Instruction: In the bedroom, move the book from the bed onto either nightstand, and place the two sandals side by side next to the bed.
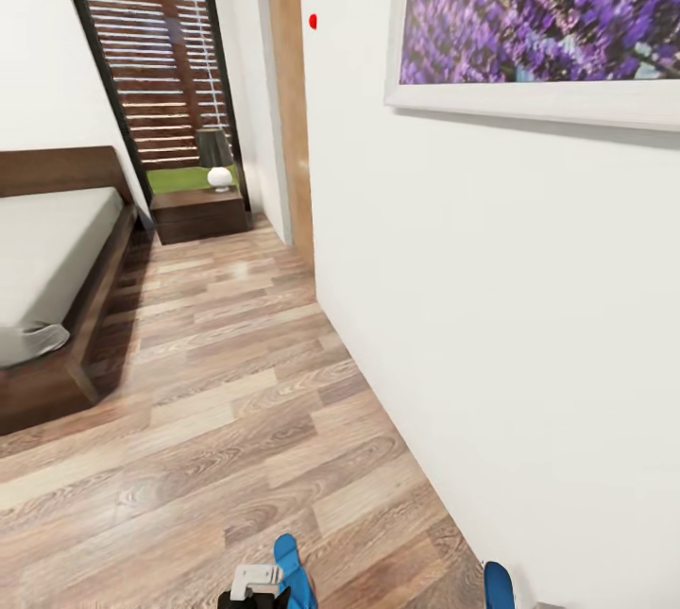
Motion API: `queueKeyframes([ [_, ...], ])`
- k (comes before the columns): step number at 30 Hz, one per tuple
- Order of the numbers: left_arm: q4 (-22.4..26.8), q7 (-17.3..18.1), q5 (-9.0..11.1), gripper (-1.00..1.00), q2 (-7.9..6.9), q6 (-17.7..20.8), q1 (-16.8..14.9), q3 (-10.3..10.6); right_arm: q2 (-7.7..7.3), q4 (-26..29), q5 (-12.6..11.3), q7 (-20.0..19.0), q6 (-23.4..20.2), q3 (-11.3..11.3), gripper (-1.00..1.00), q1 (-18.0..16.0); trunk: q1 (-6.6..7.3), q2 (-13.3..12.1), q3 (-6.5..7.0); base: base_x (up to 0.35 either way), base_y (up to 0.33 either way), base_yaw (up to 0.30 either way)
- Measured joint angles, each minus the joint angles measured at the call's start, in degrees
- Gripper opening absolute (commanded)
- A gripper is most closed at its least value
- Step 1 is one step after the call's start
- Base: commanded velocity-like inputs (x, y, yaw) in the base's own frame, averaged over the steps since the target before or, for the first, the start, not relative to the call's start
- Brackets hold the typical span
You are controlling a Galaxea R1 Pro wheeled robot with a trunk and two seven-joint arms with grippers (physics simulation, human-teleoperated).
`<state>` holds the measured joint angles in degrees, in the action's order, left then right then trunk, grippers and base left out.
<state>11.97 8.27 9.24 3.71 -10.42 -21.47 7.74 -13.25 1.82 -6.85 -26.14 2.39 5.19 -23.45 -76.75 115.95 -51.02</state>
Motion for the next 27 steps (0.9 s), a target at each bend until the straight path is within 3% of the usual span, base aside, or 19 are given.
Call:
queueKeyframes([
  [11, 0.0, 0.0, 0.0, 1.00, 0.00, 0.0, 0.0, 0.0, 0.00, 0.0, 0.0, 0.0, 0.0, 0.0, -1.00, 0.0, 0.01, 0.0, -0.23, 0.037, -0.025, 0.259],
  [17, 0.0, 0.0, 0.0, 1.00, 0.01, 0.0, 0.0, 0.0, -0.01, 0.0, 0.0, 0.0, 0.0, 0.0, -1.00, 0.0, 0.02, 0.0, -0.26, 0.191, -0.148, 0.039],
  [27, 0.0, 0.0, 0.0, 1.00, 0.01, 0.0, 0.0, 0.0, -0.01, 0.0, 0.0, 0.0, 0.0, 0.0, -1.00, 0.0, 0.00, 0.0, -0.27, 0.020, -0.017, 0.001],
])
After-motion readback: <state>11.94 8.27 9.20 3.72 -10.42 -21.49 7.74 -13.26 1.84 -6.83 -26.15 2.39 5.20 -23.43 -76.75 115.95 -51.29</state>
